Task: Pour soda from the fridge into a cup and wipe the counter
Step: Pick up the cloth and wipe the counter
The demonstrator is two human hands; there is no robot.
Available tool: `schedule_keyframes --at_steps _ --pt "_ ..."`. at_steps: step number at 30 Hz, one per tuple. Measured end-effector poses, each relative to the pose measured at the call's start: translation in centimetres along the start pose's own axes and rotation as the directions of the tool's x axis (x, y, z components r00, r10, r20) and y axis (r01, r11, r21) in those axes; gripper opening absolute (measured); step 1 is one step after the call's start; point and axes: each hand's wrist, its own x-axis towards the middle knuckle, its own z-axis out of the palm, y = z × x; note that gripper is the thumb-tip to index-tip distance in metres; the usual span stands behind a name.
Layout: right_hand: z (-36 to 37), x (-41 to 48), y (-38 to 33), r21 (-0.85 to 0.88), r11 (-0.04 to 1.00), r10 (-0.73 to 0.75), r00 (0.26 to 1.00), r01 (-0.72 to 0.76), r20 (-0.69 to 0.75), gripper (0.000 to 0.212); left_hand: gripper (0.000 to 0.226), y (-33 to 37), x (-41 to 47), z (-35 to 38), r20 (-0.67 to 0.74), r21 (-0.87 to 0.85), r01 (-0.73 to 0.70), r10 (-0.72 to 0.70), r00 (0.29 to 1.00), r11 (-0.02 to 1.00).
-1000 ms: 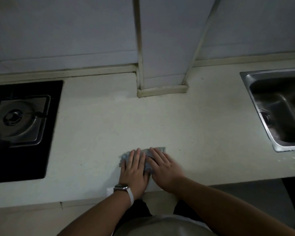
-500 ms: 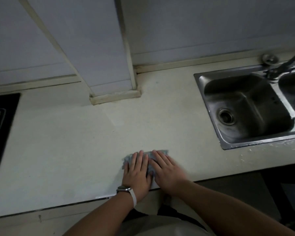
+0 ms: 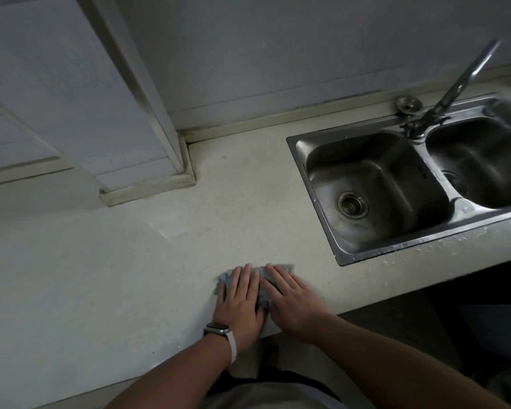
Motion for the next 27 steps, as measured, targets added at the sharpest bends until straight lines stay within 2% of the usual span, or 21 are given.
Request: schedule_keyframes --at_steps 12,18,21,27 --pt "-3.6 7.3 3.1 0.014 0.998 -0.059 0.998 0.058 0.019 0.067 0.079 -2.3 7.5 -3.2 -0.032 -0.007 0.012 -0.012 0.999 1.0" --pt "-5.6 12.3 4.5 0.017 0.997 -0.071 0.997 0.071 -0.015 0.075 0.072 -4.1 12.0 -5.5 -0.059 -0.027 0.034 -0.035 0.998 0.999" --pt "-6.6 14.9 5.3 0.009 0.997 -0.074 0.997 0.074 -0.011 0.066 0.072 -5.1 14.4 -6.7 -0.042 -0.027 0.052 -0.053 0.998 0.998" --pt "-7.9 19.2 6.1 0.002 0.997 -0.082 0.997 0.082 0.009 0.064 0.072 -7.1 17.9 -8.4 -0.055 -0.035 0.068 -0.07 0.996 0.997"
